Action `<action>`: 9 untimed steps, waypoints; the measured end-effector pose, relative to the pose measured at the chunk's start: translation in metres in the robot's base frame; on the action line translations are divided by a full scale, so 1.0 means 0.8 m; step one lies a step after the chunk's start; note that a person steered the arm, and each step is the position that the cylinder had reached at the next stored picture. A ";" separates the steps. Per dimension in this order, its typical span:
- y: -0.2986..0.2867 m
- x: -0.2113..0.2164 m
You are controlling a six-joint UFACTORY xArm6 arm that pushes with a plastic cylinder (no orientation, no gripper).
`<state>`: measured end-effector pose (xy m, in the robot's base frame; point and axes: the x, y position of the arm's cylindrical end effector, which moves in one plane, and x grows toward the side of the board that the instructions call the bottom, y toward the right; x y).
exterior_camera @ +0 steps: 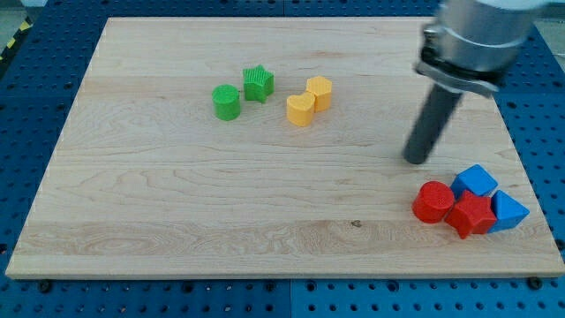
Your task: Push the heart into the red circle
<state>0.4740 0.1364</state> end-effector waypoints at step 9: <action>-0.135 -0.085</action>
<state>0.4058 0.0284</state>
